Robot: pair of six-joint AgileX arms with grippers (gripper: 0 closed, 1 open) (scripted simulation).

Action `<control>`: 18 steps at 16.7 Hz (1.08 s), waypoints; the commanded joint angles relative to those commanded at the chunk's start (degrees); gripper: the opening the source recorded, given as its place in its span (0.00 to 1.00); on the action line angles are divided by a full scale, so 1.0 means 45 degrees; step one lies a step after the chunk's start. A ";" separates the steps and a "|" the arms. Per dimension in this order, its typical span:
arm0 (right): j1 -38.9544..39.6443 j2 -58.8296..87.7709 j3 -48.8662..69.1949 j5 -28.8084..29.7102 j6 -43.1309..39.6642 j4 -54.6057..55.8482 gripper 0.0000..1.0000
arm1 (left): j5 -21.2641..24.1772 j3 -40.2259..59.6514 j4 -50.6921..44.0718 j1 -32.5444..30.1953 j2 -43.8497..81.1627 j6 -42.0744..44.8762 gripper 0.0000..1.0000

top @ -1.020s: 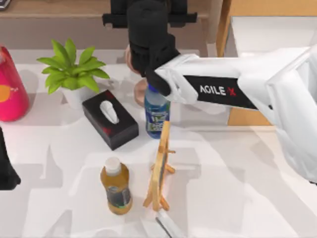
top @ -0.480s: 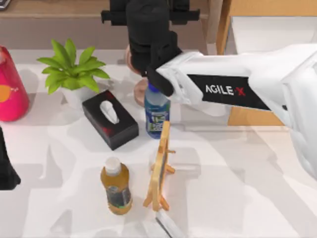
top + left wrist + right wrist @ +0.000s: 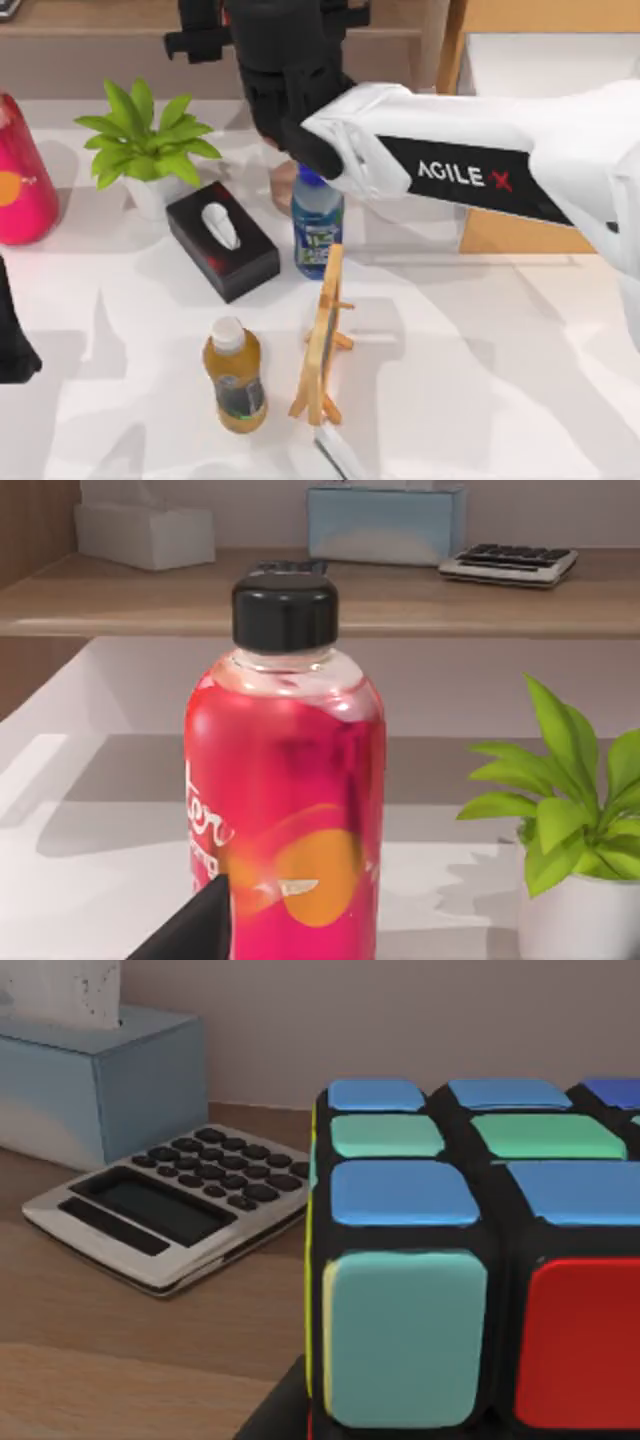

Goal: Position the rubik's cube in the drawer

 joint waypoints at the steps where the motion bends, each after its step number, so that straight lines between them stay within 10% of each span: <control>1: 0.0126 -0.0265 0.0023 -0.0556 0.0174 -0.0873 0.00 | 0.0000 0.0000 0.0000 0.0000 0.0000 0.0000 1.00; 9: -0.0096 -0.2596 0.1006 -0.4852 0.1724 -0.9907 0.00 | 0.0000 0.0000 0.0000 0.0000 0.0000 0.0000 1.00; 18: -0.4309 -0.3125 0.3970 -0.7203 0.2313 -1.9065 0.00 | 0.0000 0.0000 0.0000 0.0000 0.0000 0.0000 1.00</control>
